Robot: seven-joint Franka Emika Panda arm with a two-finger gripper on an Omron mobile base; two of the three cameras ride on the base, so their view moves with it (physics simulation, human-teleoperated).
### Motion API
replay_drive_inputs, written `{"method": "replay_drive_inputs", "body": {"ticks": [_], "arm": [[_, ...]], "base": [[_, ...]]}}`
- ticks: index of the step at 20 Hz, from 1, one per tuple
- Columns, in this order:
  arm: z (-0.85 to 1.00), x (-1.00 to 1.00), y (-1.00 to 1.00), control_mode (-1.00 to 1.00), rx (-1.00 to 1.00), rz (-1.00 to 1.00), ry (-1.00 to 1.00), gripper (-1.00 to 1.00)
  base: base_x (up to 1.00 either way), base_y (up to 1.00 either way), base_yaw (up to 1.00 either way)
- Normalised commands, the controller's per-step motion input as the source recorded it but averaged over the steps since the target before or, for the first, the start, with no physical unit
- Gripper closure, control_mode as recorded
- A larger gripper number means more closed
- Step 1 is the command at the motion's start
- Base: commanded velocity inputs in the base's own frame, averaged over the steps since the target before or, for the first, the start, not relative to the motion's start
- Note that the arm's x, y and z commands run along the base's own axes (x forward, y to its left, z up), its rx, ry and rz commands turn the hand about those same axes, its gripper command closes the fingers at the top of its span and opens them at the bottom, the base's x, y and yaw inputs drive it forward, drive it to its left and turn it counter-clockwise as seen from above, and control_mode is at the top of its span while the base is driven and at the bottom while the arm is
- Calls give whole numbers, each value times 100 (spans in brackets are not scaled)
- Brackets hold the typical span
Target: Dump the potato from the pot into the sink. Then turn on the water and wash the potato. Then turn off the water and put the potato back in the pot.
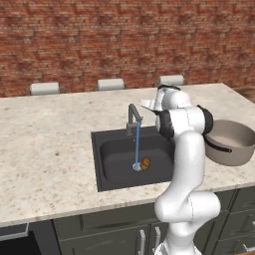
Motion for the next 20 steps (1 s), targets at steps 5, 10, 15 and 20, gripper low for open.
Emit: {"method": "replay_drive_inputs", "body": {"ticks": [5,10,15,20], "arm": [[5,-20,-87,-100,-7,0,0,100],[0,-87,-65,-100,-26,0,-6,100],[22,-94,-31,-100,-44,0,-14,100],[57,-56,-2,-100,-51,3,-22,100]], "base": [[0,0,0],[0,0,0],[0,0,0],[0,0,0]]}}
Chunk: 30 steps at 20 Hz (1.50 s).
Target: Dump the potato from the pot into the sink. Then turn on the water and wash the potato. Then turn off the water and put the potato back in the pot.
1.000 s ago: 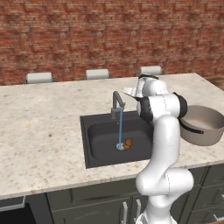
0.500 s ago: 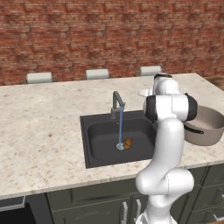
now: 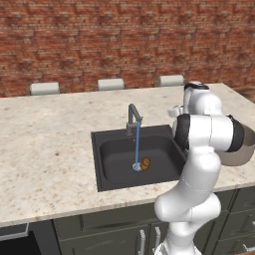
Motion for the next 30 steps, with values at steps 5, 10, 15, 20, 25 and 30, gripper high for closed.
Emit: {"method": "replay_drive_inputs", "body": {"ticks": [5,10,15,20,25,30], "arm": [[39,-14,-2,-100,-49,15,-19,100],[-7,0,-26,-100,-36,32,-2,100],[-11,0,-12,-100,-33,32,0,100],[-7,0,6,-100,-29,26,0,100],[-44,1,18,-100,-27,16,0,100],[-57,28,39,-100,-15,5,0,100]], "base": [[0,0,0],[0,0,0],[0,0,0],[0,0,0],[0,0,0],[0,0,0]]}}
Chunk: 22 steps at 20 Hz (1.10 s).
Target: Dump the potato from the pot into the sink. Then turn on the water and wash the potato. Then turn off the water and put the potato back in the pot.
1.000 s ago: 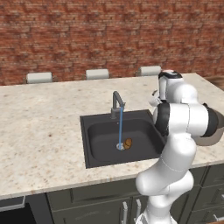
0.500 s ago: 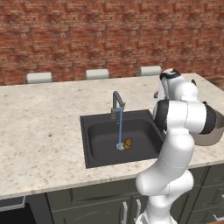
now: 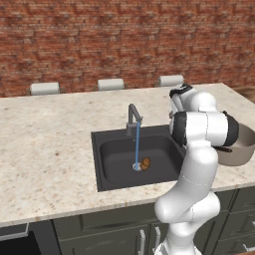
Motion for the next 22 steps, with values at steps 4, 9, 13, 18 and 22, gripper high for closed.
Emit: {"method": "replay_drive_inputs", "body": {"ticks": [4,9,13,18,22], "arm": [[-34,29,44,-100,-9,3,0,100],[-24,28,19,-100,-1,3,0,100],[-26,21,0,-100,0,1,0,100],[-31,13,0,-100,0,2,0,100],[-15,12,2,-100,0,2,0,100]], "base": [[0,0,0],[0,0,0],[0,0,0],[0,0,0],[0,0,0]]}}
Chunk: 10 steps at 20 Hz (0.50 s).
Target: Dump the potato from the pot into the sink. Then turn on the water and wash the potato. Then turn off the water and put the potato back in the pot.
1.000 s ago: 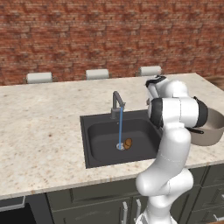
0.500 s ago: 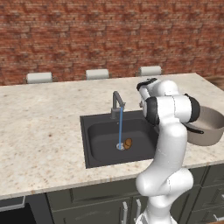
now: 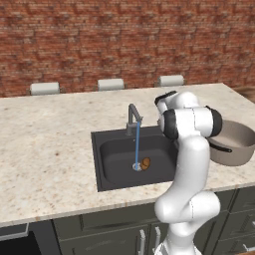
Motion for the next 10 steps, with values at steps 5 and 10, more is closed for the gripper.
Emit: {"method": "replay_drive_inputs", "body": {"ticks": [5,10], "arm": [[-4,17,19,-100,0,2,3,100],[0,24,26,-100,0,1,5,100]], "base": [[0,0,0],[0,0,0]]}}
